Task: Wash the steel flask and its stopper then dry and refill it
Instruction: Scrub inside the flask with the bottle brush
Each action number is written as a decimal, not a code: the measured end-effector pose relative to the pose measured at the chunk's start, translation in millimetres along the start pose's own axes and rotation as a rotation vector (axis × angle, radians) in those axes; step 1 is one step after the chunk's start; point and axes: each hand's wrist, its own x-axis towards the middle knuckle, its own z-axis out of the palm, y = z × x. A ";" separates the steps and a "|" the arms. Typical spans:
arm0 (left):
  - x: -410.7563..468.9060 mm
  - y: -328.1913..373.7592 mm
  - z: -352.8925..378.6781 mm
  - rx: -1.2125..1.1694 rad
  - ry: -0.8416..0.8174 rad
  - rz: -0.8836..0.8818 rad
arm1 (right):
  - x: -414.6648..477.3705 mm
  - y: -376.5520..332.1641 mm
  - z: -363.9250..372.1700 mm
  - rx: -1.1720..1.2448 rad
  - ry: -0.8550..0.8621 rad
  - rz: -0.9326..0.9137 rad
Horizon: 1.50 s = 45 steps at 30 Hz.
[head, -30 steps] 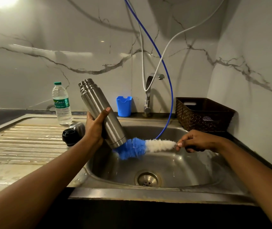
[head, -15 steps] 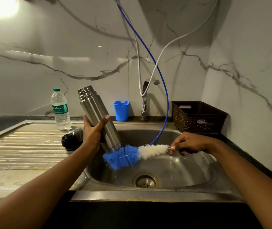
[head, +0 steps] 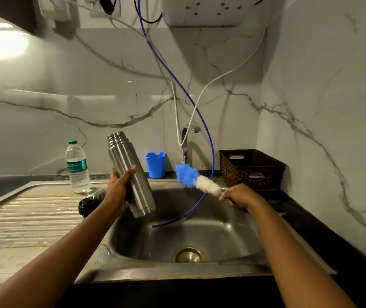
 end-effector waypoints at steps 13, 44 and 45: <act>-2.2 64.8 -3.6 1.451 -0.229 0.589 | -14.4 2.2 6.8 -0.026 -0.006 -0.138; -11.0 110.8 -42.0 2.465 -0.730 1.410 | -21.1 -7.4 29.1 -0.051 -0.034 -0.049; -12.2 115.2 -44.7 2.456 -0.743 1.417 | -22.1 -8.7 31.2 -0.043 -0.033 -0.059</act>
